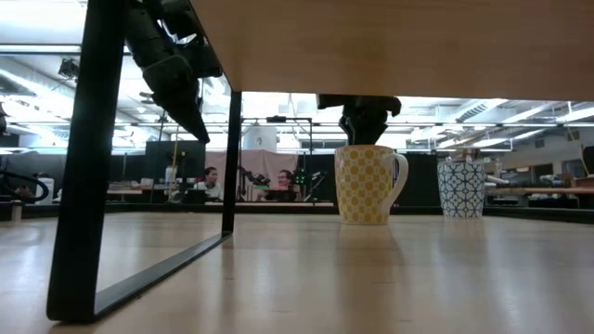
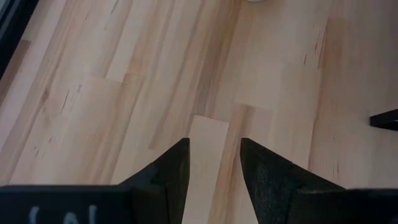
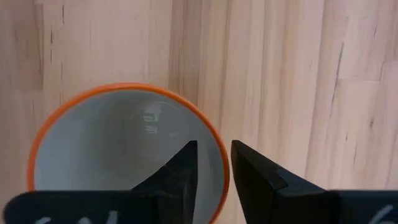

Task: Place coffee mugs
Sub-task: Put the white yellow patterned mug on the shelf, then put the white blue patterned mug on the shelf

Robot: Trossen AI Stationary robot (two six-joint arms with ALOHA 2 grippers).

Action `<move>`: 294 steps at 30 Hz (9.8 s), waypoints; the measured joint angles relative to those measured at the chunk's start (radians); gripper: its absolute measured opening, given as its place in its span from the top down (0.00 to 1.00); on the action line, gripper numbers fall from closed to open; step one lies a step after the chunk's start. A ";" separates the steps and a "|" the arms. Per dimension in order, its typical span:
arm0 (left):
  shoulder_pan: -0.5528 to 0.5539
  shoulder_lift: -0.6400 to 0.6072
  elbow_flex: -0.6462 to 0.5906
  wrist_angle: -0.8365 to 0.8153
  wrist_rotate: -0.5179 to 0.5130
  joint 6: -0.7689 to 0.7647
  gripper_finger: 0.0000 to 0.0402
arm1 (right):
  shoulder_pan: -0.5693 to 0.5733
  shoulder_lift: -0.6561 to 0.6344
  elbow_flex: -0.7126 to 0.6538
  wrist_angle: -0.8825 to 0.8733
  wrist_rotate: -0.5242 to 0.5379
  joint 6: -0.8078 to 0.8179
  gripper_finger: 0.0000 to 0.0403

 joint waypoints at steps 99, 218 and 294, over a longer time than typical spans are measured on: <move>0.019 0.000 0.000 0.076 0.000 -0.027 0.63 | 0.753 -0.430 0.002 -0.234 -0.111 0.879 0.92; 0.020 0.000 0.000 0.116 0.000 -0.026 0.63 | -0.746 -0.480 -0.201 -0.258 0.102 0.190 0.64; 0.020 0.000 0.000 0.117 0.000 -0.026 0.63 | -0.783 -0.479 -0.414 0.008 -0.021 0.095 0.64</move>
